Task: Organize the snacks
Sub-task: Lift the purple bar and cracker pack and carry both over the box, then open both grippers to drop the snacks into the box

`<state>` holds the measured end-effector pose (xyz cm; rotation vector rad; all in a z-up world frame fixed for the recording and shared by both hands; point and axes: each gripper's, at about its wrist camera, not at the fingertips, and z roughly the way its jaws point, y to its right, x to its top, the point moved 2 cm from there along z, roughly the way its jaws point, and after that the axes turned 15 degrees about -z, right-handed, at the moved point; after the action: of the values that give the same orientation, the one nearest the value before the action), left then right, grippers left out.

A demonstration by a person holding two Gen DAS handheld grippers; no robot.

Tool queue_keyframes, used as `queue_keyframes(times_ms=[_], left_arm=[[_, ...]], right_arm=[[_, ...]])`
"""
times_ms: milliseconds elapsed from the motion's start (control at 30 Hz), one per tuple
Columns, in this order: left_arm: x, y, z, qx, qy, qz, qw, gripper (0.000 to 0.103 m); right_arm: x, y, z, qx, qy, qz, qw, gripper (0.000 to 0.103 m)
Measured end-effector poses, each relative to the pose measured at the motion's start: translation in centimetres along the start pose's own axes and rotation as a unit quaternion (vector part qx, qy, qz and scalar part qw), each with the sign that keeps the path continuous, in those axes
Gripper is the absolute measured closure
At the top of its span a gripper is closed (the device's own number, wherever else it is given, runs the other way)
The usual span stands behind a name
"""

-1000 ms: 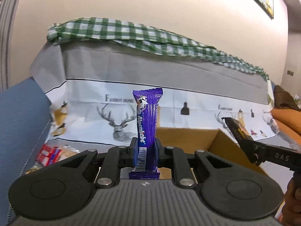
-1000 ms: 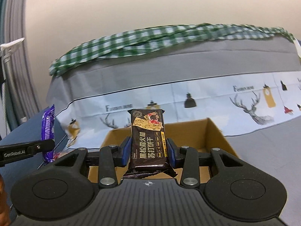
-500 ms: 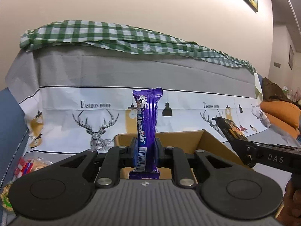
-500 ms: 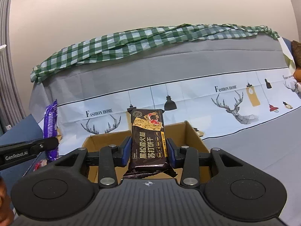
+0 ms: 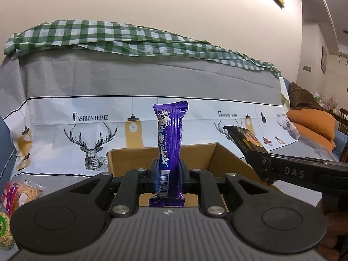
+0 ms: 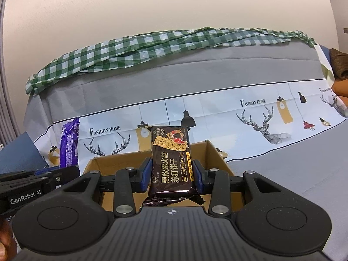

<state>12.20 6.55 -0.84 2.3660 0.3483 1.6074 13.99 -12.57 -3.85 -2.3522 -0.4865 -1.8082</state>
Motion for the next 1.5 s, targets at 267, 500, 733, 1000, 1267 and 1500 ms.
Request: queue_keyframes(times_ms=[267, 500, 733, 1000, 1267, 1500], left_arm=[[-0.20, 0.24, 0.01, -0.007, -0.001, 0.002, 1.0000, 0.085], [-0.18, 0.29, 0.21, -0.011, -0.003, 0.002, 0.9999, 0.085], [-0.23, 0.43, 0.25, -0.017, -0.003, 0.002, 0.9999, 0.085], [-0.24, 0.52, 0.25, -0.021, -0.002, -0.001, 0.9998, 0.085], [-0.21, 0.61, 0.24, -0.028, -0.004, -0.005, 0.9996, 0.075], [0.01, 0.12, 0.02, -0.023, -0.003, -0.009, 0.9997, 0.075]], right_arm=[[-0.13, 0.17, -0.10, -0.008, -0.004, 0.012, 1.000, 0.062], [-0.09, 0.01, -0.08, -0.008, -0.002, 0.009, 1.000, 0.062], [-0.18, 0.19, -0.11, -0.010, 0.002, 0.006, 1.000, 0.062], [-0.30, 0.02, -0.20, -0.010, 0.003, 0.003, 1.000, 0.062], [-0.15, -0.30, -0.22, -0.017, 0.002, 0.000, 1.000, 0.040], [-0.14, -0.57, -0.06, -0.012, -0.001, -0.003, 1.000, 0.040]])
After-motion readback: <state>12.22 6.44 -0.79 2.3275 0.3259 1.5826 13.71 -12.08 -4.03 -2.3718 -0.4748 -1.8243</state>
